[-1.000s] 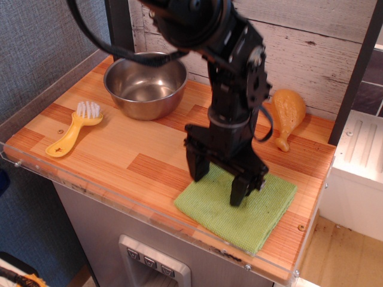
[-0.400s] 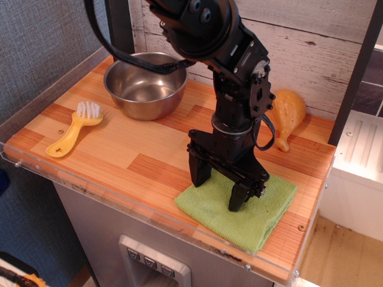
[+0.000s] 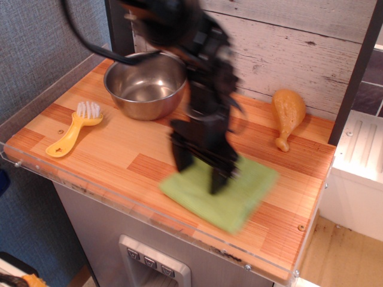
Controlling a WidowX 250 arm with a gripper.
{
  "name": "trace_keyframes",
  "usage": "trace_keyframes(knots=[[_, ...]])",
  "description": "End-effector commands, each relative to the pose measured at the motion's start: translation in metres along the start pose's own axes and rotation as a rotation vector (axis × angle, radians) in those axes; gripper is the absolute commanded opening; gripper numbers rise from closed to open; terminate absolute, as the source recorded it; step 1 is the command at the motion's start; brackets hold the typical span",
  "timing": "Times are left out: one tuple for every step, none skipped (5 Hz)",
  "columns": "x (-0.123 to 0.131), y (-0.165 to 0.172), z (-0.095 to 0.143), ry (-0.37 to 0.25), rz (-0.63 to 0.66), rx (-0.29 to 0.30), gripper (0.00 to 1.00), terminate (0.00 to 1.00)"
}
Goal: Place the green cloth near the brush.
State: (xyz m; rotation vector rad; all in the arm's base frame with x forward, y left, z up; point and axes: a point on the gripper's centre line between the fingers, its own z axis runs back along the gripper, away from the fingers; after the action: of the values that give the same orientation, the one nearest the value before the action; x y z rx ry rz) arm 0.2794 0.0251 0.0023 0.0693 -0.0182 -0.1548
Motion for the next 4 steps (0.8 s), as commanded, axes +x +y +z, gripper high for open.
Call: trace_keyframes(knots=[[-0.033, 0.08, -0.007, 0.038, 0.064, 0.041, 1.0, 0.0], [-0.044, 0.097, -0.001, 0.053, 0.101, 0.066, 1.0, 0.0], [-0.05, 0.106, 0.002, 0.048, 0.12, 0.056, 1.0, 0.0], [-0.035, 0.092, 0.015, -0.01, 0.029, 0.041, 1.0, 0.0]])
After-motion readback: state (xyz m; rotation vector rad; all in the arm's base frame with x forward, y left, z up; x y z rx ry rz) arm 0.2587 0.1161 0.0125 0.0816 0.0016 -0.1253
